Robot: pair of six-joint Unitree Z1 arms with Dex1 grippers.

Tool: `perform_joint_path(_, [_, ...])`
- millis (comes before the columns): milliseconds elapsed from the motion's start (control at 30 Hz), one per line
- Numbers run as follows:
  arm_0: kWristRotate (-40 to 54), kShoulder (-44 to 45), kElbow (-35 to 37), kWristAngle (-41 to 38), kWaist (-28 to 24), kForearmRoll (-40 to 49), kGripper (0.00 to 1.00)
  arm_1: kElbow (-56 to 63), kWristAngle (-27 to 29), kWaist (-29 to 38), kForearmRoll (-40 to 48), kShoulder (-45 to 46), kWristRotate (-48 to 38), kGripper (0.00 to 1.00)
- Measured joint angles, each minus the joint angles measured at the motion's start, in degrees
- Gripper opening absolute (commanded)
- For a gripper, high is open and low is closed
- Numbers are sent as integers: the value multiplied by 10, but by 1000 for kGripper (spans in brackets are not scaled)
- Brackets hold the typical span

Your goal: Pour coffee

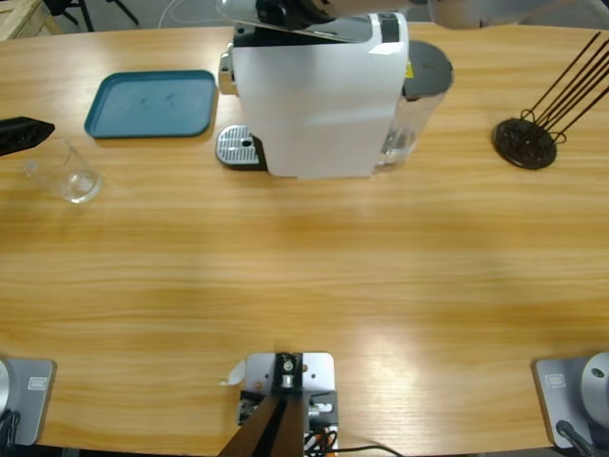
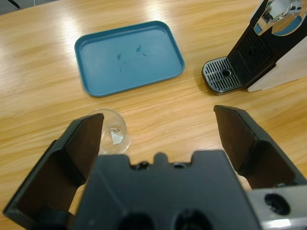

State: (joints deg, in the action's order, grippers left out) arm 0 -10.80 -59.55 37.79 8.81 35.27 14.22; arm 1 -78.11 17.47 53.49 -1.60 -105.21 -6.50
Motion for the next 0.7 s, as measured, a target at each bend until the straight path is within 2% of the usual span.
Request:
perform_joint_path(367, [0,0,0,0,0,0,1000,54,-7,1,71,0,-25,0])
perform_joint_path(700, [0,0,-1,0,-1,0,1000,82,-14,7,97,0,-30,0])
